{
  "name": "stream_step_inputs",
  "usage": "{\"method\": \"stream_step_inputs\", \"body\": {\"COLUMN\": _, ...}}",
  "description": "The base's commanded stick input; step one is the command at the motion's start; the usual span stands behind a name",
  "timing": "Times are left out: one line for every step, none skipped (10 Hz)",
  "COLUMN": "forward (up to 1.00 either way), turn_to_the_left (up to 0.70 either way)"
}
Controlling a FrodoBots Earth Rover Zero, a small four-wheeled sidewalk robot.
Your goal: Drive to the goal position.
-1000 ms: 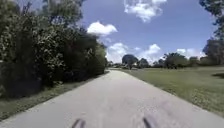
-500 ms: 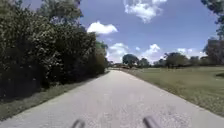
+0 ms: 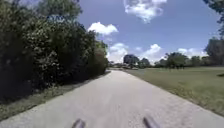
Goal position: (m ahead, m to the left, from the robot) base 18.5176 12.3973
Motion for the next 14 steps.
{"method": "stream_step_inputs", "body": {"forward": 0.50, "turn_to_the_left": 0.00}}
{"method": "stream_step_inputs", "body": {"forward": 0.50, "turn_to_the_left": 0.00}}
{"method": "stream_step_inputs", "body": {"forward": 0.50, "turn_to_the_left": 0.00}}
{"method": "stream_step_inputs", "body": {"forward": 0.50, "turn_to_the_left": 0.00}}
{"method": "stream_step_inputs", "body": {"forward": 0.50, "turn_to_the_left": 0.00}}
{"method": "stream_step_inputs", "body": {"forward": 0.50, "turn_to_the_left": 0.00}}
{"method": "stream_step_inputs", "body": {"forward": 0.50, "turn_to_the_left": 0.00}}
{"method": "stream_step_inputs", "body": {"forward": 0.50, "turn_to_the_left": 0.00}}
{"method": "stream_step_inputs", "body": {"forward": 0.50, "turn_to_the_left": 0.00}}
{"method": "stream_step_inputs", "body": {"forward": 0.50, "turn_to_the_left": 0.00}}
{"method": "stream_step_inputs", "body": {"forward": 0.50, "turn_to_the_left": 0.00}}
{"method": "stream_step_inputs", "body": {"forward": 0.50, "turn_to_the_left": 0.00}}
{"method": "stream_step_inputs", "body": {"forward": 0.50, "turn_to_the_left": 0.00}}
{"method": "stream_step_inputs", "body": {"forward": 0.50, "turn_to_the_left": 0.00}}
